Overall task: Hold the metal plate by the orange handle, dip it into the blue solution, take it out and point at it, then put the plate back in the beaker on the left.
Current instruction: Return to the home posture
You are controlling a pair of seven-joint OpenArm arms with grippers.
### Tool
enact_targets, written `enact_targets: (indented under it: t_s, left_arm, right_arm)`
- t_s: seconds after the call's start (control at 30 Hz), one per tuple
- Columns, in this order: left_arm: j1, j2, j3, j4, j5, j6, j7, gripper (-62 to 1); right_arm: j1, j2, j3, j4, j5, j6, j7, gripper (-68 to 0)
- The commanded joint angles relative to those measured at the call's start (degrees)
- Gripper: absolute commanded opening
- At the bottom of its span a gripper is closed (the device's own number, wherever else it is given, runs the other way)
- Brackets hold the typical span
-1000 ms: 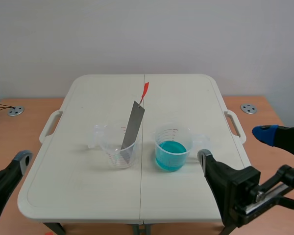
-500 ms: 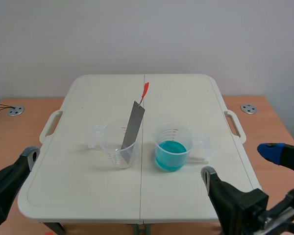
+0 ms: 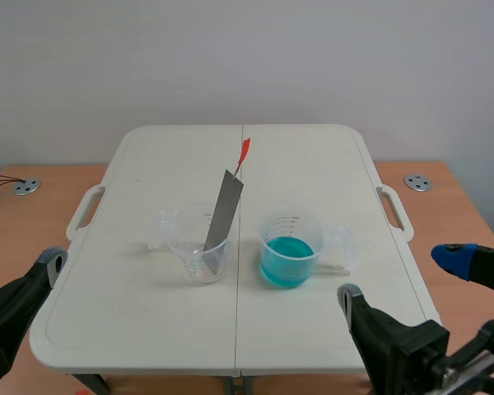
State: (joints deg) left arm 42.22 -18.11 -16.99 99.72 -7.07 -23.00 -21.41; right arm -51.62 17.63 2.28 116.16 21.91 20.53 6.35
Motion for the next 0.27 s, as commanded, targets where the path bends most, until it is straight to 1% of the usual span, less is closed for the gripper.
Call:
enact_targets:
  t_s: [0.0, 0.23]
  left_arm:
    - [0.28, 0.15, -0.37, 0.09, -0.63, -0.13, -0.44, 1.4]
    - [0.26, 0.15, -0.37, 0.09, -0.63, -0.13, 1.79, 1.4]
  right_arm:
    - [0.22, 0.28, 0.44, 1.75, 0.17, 0.0, 0.66, -1.2]
    - [0.22, 0.28, 0.44, 1.75, 0.15, 0.0, 0.63, -1.2]
